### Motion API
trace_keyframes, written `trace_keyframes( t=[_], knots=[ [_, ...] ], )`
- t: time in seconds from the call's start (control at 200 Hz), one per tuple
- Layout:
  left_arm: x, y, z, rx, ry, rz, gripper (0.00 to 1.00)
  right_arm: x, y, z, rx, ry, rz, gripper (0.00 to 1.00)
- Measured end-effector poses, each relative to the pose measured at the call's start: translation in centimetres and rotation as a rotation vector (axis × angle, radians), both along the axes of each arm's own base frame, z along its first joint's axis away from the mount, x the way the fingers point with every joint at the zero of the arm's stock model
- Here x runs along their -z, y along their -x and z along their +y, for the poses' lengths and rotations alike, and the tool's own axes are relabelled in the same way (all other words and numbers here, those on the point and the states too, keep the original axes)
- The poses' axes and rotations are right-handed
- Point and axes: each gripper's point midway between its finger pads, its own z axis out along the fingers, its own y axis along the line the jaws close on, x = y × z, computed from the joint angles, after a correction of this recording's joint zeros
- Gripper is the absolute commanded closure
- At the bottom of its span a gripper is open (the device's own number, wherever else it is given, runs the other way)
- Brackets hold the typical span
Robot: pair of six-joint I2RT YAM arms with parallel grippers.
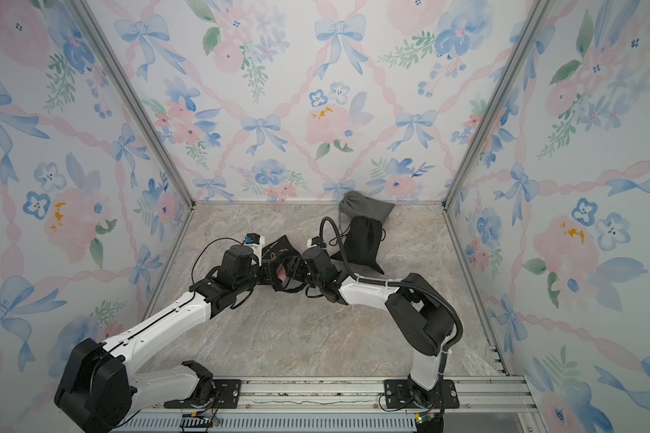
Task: Pack away hair dryers
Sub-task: Place the hair dryer in the drawstring bag, then adjust the drawstring bag at the center of the board.
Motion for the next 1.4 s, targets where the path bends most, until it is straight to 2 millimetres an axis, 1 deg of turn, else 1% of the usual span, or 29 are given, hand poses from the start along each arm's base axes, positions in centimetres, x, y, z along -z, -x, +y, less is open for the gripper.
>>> trace_keyframes(
  t=[0.17, 0.27, 0.36, 0.56, 0.66, 0.735, 0.79, 0.895, 0.99, 1.09, 1.12, 1.145, 1.21, 1.27, 1.305, 1.325, 1.4],
  knots=[
    [0.3, -0.5, 1.3, -0.040, -0.007, 0.005, 1.00, -3.0, 4.6, -0.9, -0.104, 0.056, -0.092, 0.31],
    [0.7, -0.7, 2.1, -0.061, -0.010, 0.015, 1.00, -4.2, 6.4, -1.7, -0.155, 0.109, -0.163, 0.31],
    [1.0, -0.8, 2.7, -0.078, -0.010, 0.022, 1.00, -4.0, 7.4, -2.5, -0.198, 0.181, -0.215, 0.31],
    [1.7, -0.9, 3.7, -0.112, -0.005, 0.041, 1.00, -1.6, 8.6, -4.7, -0.255, 0.305, -0.267, 0.32],
    [2.1, -0.8, 3.9, -0.117, -0.006, 0.052, 1.00, -1.2, 8.7, -4.8, -0.288, 0.356, -0.303, 0.33],
    [2.4, -0.6, 4.0, -0.119, -0.007, 0.057, 1.00, -1.2, 8.7, -4.4, -0.313, 0.383, -0.342, 0.33],
    [2.5, -0.6, 4.0, -0.120, -0.007, 0.062, 1.00, -0.9, 8.4, -4.0, -0.328, 0.404, -0.359, 0.33],
    [2.5, -0.5, 3.9, -0.117, -0.004, 0.062, 1.00, 0.1, 7.3, -3.0, -0.346, 0.441, -0.377, 0.33],
    [2.4, -0.5, 3.9, -0.113, 0.001, 0.059, 1.00, 1.1, 5.9, -2.1, -0.353, 0.462, -0.377, 0.33],
    [2.1, -0.4, 3.8, -0.110, 0.006, 0.052, 1.00, 1.7, 3.9, -1.0, -0.346, 0.472, -0.379, 0.34],
    [2.0, -0.4, 3.8, -0.108, 0.008, 0.052, 1.00, 1.9, 3.0, -0.7, -0.340, 0.475, -0.379, 0.38],
    [2.0, -0.3, 3.8, -0.108, 0.008, 0.052, 1.00, 2.0, 2.3, -0.5, -0.333, 0.476, -0.380, 0.45],
    [2.0, -0.3, 3.9, -0.108, 0.007, 0.055, 1.00, 2.4, 0.6, -0.2, -0.319, 0.483, -0.378, 0.74],
    [2.0, -0.2, 4.0, -0.110, 0.006, 0.063, 1.00, 2.6, -0.8, -0.2, -0.313, 0.490, -0.375, 0.90],
    [2.0, -0.2, 4.2, -0.113, 0.004, 0.068, 1.00, 2.4, -1.3, -0.4, -0.305, 0.493, -0.375, 0.97],
    [1.9, -0.3, 4.3, -0.116, 0.004, 0.071, 1.00, 2.2, -1.5, -0.4, -0.306, 0.498, -0.381, 0.99],
    [0.7, -0.8, 4.5, -0.120, 0.009, 0.061, 1.00, 1.4, -2.1, -0.7, -0.301, 0.500, -0.390, 1.00]
  ],
)
